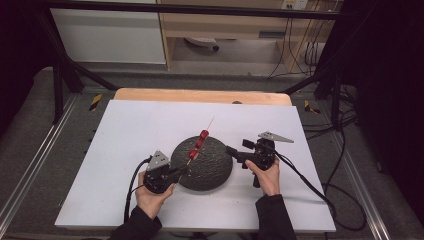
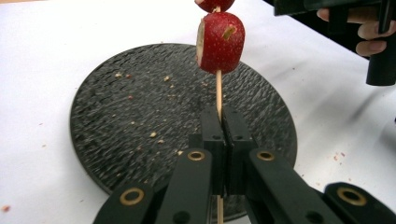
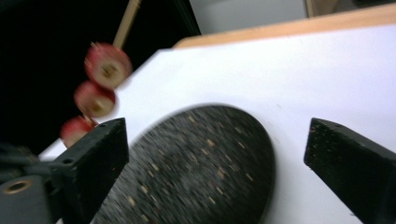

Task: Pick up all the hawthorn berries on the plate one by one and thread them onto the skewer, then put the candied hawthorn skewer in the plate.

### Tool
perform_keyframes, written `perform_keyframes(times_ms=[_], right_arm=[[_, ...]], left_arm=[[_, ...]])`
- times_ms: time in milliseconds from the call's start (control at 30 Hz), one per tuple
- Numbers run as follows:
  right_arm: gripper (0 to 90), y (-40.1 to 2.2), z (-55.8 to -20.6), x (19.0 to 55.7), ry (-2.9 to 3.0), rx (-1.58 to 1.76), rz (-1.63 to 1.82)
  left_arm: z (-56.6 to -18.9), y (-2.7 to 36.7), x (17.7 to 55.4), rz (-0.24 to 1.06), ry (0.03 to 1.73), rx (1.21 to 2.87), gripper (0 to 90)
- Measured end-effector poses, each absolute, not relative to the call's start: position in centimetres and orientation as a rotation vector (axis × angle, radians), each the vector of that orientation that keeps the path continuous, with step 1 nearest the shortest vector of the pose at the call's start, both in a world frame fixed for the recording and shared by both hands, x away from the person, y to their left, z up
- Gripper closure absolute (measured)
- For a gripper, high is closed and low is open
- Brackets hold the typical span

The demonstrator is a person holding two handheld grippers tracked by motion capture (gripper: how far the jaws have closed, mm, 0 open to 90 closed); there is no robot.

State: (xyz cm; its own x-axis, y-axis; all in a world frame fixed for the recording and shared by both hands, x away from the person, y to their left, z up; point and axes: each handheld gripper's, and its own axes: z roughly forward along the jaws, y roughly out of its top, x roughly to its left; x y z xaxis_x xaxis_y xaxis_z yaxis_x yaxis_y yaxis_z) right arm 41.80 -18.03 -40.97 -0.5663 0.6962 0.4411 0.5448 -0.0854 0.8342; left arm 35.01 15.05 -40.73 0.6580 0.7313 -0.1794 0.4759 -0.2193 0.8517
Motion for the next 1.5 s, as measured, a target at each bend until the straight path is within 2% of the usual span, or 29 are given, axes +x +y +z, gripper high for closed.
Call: perform_keyframes(times_ms=[233, 500, 1067, 1500], right_arm=[[0.6, -19.7, -42.2, 40.9, 2.184, 1.319, 1.545], [0.8, -21.1, -43.6, 39.7, 2.312, 1.244, 1.333], [1.9, -24.3, -45.1, 37.0, 2.348, 1.186, 1.302], [1.8, -25.6, -45.7, 36.1, 2.344, 1.215, 1.304]], left_arm=[[-40.3, 16.1, 35.2, 0.315, 0.952, 1.907, 88.8], [-39.8, 16.3, 36.0, 0.312, 0.955, 1.971, 88.7], [-40.8, 15.3, 38.3, 0.282, 1.013, 2.135, 88.6], [-41.5, 14.0, 38.8, 0.278, 1.052, 2.238, 88.5]])
